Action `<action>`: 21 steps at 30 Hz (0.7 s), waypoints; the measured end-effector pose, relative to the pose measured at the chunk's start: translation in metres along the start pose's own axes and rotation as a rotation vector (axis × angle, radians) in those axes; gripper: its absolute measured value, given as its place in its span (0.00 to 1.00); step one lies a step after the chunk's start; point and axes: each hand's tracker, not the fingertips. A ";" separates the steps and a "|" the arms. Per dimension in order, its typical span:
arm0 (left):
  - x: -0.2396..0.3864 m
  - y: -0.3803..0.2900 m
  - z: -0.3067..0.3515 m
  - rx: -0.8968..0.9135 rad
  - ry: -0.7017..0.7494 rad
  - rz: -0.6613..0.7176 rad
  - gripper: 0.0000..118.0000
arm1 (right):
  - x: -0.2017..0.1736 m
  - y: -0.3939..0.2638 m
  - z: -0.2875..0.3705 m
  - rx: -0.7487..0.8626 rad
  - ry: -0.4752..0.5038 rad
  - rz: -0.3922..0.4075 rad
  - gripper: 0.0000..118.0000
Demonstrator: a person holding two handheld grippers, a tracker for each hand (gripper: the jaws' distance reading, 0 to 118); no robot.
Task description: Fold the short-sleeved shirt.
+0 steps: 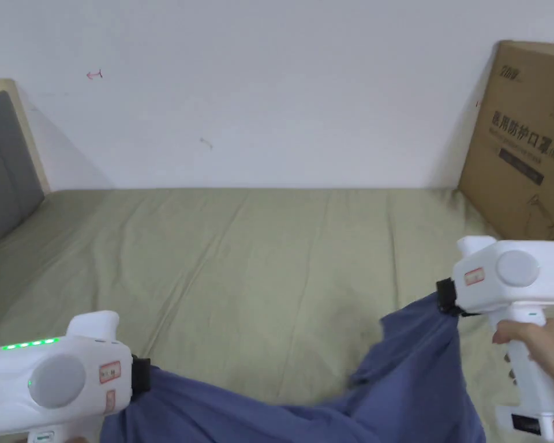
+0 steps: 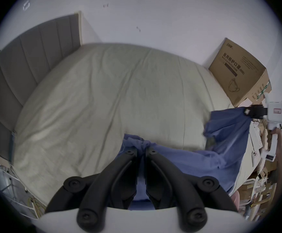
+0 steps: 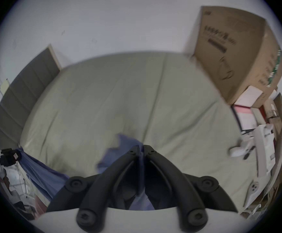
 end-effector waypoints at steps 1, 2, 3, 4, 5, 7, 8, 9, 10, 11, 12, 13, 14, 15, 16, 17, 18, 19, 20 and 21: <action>0.000 0.006 0.009 0.021 0.009 -0.003 0.06 | 0.009 0.006 0.016 0.027 -0.011 -0.016 0.04; 0.000 0.013 0.019 0.045 0.018 -0.007 0.06 | 0.019 0.014 0.034 0.055 -0.012 -0.027 0.04; 0.000 0.020 0.031 0.067 0.019 -0.005 0.06 | 0.028 0.019 0.052 0.088 -0.025 -0.049 0.04; 0.000 0.026 0.040 0.088 0.013 -0.002 0.06 | 0.036 0.023 0.068 0.113 -0.042 -0.070 0.04; 0.000 0.032 0.049 0.109 0.009 -0.008 0.06 | 0.044 0.027 0.083 0.141 -0.051 -0.081 0.04; 0.001 0.044 0.065 0.148 0.026 -0.006 0.06 | 0.056 0.034 0.110 0.180 -0.054 -0.112 0.04; 0.003 0.051 0.073 0.165 0.034 -0.025 0.06 | 0.062 0.036 0.122 0.209 -0.043 -0.135 0.04; 0.005 0.057 0.080 0.183 0.028 -0.030 0.06 | 0.067 0.039 0.131 0.219 -0.028 -0.159 0.04; 0.007 0.063 0.085 0.196 0.022 -0.031 0.06 | 0.068 0.042 0.139 0.228 -0.011 -0.175 0.04; 0.010 0.071 0.091 0.214 0.014 -0.042 0.06 | 0.069 0.044 0.146 0.251 -0.004 -0.186 0.04; 0.014 0.080 0.096 0.231 0.017 -0.044 0.06 | 0.070 0.049 0.153 0.258 -0.010 -0.192 0.04; 0.018 0.087 0.100 0.245 0.024 -0.044 0.06 | 0.069 0.053 0.158 0.272 -0.011 -0.192 0.04; 0.023 0.098 0.102 0.264 0.038 -0.083 0.06 | 0.068 0.061 0.162 0.289 -0.010 -0.195 0.04; 0.025 0.109 0.102 0.288 0.051 -0.086 0.06 | 0.067 0.070 0.166 0.296 -0.008 -0.202 0.04; 0.026 0.121 0.102 0.296 0.052 -0.075 0.06 | 0.067 0.078 0.169 0.313 0.001 -0.212 0.04; 0.028 0.136 0.103 0.302 0.048 -0.080 0.06 | 0.066 0.090 0.172 0.326 0.010 -0.223 0.04; 0.030 0.151 0.105 0.313 0.045 -0.070 0.06 | 0.065 0.104 0.174 0.345 0.007 -0.230 0.04; 0.030 0.166 0.103 0.317 0.042 -0.073 0.06 | 0.064 0.117 0.176 0.357 0.001 -0.227 0.04; 0.032 0.184 0.104 0.336 0.038 -0.095 0.06 | 0.062 0.133 0.179 0.370 -0.010 -0.215 0.04; 0.033 0.202 0.105 0.346 0.034 -0.096 0.06 | 0.060 0.150 0.181 0.389 -0.028 -0.207 0.04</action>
